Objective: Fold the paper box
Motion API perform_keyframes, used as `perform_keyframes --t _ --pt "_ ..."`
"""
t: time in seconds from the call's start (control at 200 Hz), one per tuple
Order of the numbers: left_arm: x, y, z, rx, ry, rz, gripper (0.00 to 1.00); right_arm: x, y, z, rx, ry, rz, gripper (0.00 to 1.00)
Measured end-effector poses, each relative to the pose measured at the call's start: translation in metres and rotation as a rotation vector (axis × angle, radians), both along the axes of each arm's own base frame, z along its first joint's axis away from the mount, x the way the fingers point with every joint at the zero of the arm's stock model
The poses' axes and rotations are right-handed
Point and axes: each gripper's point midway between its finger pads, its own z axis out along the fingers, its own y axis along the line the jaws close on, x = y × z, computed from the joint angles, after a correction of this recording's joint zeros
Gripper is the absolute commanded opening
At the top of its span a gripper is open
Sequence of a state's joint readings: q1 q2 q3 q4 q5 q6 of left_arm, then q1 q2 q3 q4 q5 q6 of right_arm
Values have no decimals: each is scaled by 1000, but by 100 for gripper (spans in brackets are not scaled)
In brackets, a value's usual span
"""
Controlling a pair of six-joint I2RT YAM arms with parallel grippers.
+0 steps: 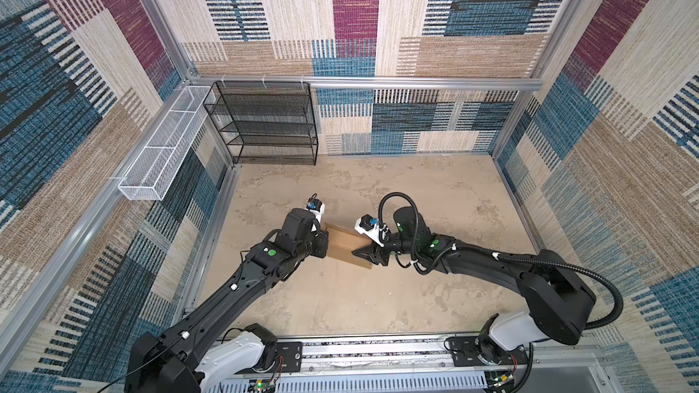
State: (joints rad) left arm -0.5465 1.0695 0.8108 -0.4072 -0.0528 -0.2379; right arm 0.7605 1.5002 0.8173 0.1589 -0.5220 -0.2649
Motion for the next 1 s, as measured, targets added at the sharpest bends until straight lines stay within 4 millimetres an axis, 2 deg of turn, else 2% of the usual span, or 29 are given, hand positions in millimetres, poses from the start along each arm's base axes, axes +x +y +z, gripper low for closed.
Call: perform_keyframes --t 0.34,0.406,0.576,0.696,0.781,0.861,0.996 --pt "-1 1 -1 -18 -3 14 3 0 0 0 -1 -6 3 29" --pt "-1 1 -1 -20 -7 15 7 0 0 0 -1 -6 2 29" --pt "-3 5 3 -9 -6 29 27 -1 0 1 -1 -9 8 27" --pt "-8 8 14 -13 -11 29 34 -5 2 1 4 -3 29 27" --pt "-8 8 24 -21 -25 29 35 -6 2 1 4 -2 35 27" --pt "-7 8 26 -15 -21 26 34 -6 2 1 4 -2 35 27" --pt "-4 4 20 2 9 19 24 -6 2 1 4 -2 35 27"
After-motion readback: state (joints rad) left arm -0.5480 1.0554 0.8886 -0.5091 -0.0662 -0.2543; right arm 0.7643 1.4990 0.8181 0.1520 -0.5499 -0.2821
